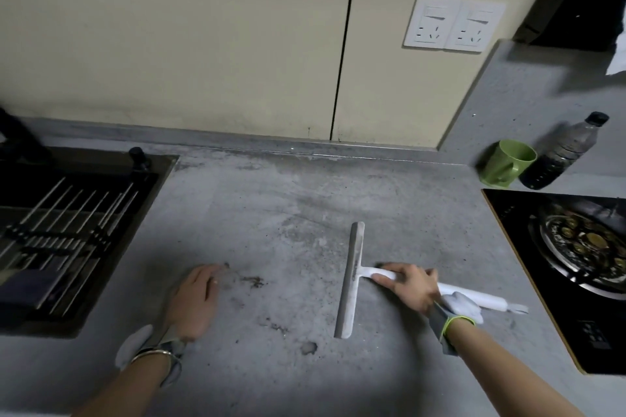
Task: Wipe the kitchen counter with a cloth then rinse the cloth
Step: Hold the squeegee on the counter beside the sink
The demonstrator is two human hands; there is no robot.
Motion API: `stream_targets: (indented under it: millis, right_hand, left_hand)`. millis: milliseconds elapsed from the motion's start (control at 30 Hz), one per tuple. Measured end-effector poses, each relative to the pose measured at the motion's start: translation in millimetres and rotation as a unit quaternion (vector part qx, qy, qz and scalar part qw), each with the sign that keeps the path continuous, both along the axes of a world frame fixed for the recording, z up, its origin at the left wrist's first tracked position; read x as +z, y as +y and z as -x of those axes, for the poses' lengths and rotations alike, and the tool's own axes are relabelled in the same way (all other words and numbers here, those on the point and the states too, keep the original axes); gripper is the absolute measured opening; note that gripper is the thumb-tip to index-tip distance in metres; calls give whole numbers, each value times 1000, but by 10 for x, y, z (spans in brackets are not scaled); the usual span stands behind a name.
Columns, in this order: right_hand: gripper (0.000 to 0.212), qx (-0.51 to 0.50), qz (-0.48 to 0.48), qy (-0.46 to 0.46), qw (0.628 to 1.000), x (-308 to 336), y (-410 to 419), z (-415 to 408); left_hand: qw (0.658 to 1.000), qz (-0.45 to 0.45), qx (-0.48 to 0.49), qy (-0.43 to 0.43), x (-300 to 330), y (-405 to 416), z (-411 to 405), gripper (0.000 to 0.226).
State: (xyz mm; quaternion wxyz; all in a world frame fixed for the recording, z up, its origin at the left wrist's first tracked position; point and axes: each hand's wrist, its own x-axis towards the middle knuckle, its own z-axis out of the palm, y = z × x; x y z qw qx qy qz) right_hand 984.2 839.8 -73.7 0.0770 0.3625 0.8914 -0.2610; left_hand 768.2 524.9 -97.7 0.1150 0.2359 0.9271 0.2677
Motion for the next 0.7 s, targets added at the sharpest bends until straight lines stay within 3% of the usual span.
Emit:
stream_targets:
  millis: [367, 700]
  right_hand:
    - [39, 13, 3, -20, 1000, -28, -664, 990]
    - [43, 46, 18, -19, 999, -50, -1205, 1699]
  left_hand:
    - [999, -13, 53, -1, -26, -661, 917, 33]
    - [990, 81, 113, -22, -121, -1082, 1591, 46]
